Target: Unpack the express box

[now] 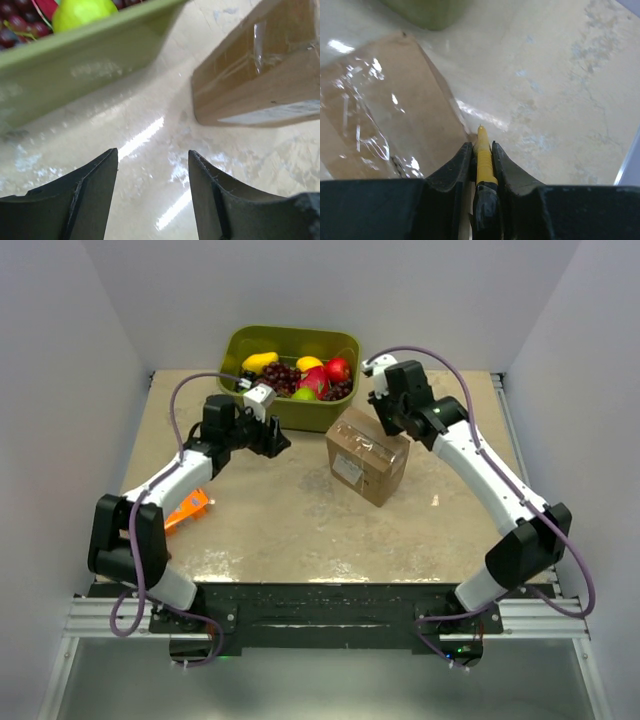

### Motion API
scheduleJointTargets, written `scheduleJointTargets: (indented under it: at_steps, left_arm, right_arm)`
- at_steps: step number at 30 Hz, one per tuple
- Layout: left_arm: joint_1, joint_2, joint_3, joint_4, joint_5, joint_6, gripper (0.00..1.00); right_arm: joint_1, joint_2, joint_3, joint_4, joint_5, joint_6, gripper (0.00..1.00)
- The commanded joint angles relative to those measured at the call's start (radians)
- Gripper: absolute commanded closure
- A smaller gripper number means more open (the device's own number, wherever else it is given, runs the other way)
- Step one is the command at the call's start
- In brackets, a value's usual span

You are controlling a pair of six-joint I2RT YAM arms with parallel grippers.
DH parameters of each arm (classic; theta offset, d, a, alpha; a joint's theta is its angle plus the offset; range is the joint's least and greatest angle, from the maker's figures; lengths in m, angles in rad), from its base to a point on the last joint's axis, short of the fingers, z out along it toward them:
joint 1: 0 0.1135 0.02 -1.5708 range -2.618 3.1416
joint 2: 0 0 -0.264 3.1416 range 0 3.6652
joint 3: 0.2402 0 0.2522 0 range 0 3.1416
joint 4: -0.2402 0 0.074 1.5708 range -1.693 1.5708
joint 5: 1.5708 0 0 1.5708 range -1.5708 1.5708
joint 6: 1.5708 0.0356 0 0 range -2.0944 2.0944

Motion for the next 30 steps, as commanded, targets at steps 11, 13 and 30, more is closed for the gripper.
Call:
scheduleJointTargets:
  at_steps: [11, 13, 30]
  left_arm:
    - [-0.001, -0.14, -0.114, 0.077, 0.044, 0.097, 0.36]
    - [-0.008, -0.067, -0.071, 0.095, 0.081, 0.098, 0.36]
    - [-0.155, 0.182, 0.116, 0.131, 0.073, 0.178, 0.37]
  right_arm:
    - [0.003, 0.157, 0.254, 0.058, -0.004, 0.048, 1.0]
    - [-0.042, 0.135, 0.233, 0.061, -0.007, 0.044, 1.0]
    - [-0.106, -0.237, -0.176, -0.07, 0.088, -0.009, 1.0]
